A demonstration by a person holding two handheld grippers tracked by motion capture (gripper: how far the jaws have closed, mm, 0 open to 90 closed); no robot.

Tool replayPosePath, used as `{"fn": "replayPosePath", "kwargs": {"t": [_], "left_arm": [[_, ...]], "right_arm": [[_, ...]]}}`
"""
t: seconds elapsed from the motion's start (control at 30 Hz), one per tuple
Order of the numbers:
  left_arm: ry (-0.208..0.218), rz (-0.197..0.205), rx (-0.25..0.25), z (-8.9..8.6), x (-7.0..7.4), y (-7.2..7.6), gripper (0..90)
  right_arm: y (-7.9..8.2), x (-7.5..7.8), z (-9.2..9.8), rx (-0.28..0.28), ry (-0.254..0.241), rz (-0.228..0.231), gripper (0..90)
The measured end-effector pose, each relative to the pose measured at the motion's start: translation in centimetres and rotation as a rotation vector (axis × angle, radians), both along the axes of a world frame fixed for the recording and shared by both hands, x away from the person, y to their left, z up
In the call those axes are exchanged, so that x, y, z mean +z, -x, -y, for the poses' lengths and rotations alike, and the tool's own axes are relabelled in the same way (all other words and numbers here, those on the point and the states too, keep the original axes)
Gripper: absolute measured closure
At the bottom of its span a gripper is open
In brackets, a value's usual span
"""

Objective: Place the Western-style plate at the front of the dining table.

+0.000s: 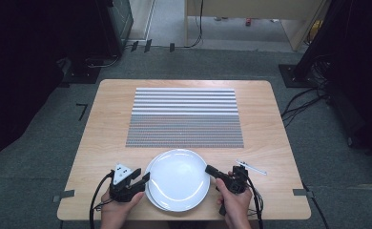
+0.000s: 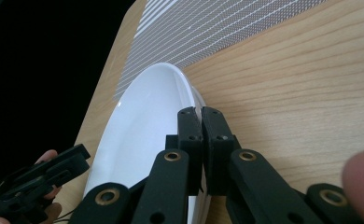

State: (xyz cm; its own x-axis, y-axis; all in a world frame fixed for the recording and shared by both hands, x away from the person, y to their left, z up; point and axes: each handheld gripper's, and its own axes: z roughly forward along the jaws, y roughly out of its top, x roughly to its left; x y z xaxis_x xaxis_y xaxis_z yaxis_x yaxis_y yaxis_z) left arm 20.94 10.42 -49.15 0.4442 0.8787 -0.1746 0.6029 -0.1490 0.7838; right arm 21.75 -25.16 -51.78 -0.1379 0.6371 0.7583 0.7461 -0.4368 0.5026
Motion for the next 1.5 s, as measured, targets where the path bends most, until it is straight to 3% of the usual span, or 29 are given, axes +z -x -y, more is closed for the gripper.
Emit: {"fn": "replayPosePath", "kwargs": {"t": [0.1, 0.2, 0.33, 0.57, 0.67, 0.87, 1.0, 1.1, 1.23, 1.37, 1.5], "left_arm": [[0.005, 0.012, -0.002, 0.0, 0.4, 0.2, 57.8], [0.037, 0.021, -0.019, 0.2, 1.1, 0.5, 57.6], [0.059, 0.012, -0.070, 1.1, 1.4, 0.9, 57.5], [0.026, -0.023, -0.155, 3.1, 0.5, 1.2, 57.1], [0.009, -0.047, -0.164, 3.6, 0.0, 1.2, 57.2], [0.001, -0.032, -0.158, 3.7, -0.1, 1.2, 58.1], [-0.004, -0.025, -0.157, 3.7, -0.2, 1.3, 58.2], [-0.001, -0.022, -0.157, 3.7, -0.2, 1.3, 58.2], [-0.001, -0.016, -0.157, 3.8, -0.2, 1.3, 58.2], [-0.001, -0.016, -0.161, 3.8, -0.3, 1.3, 58.3], [-0.024, -0.002, -0.153, 4.1, -0.3, 1.4, 58.5]], "right_arm": [[0.0, 0.2, 0.4, -0.005, 0.008, 0.005, 87.8], [0.1, 0.3, 0.8, -0.012, 0.015, 0.010, 87.8], [0.2, 0.5, 1.3, -0.022, 0.022, 0.018, 87.8], [0.5, 0.8, 1.7, -0.034, 0.043, 0.037, 87.6], [0.5, 0.7, 1.7, -0.031, 0.063, 0.042, 87.0], [0.8, 0.9, 1.5, -0.026, 0.112, 0.056, 86.0], [1.3, 1.2, 1.5, -0.029, 0.138, 0.066, 78.6], [1.7, 1.4, 1.4, -0.018, 0.161, 0.073, 77.8], [1.9, 1.2, 0.6, -0.010, 0.206, 0.046, 79.3], [1.9, 1.0, 0.2, -0.036, 0.186, 0.032, 81.7], [1.6, 0.8, 0.9, -0.052, 0.064, 0.007, 85.8]]}}
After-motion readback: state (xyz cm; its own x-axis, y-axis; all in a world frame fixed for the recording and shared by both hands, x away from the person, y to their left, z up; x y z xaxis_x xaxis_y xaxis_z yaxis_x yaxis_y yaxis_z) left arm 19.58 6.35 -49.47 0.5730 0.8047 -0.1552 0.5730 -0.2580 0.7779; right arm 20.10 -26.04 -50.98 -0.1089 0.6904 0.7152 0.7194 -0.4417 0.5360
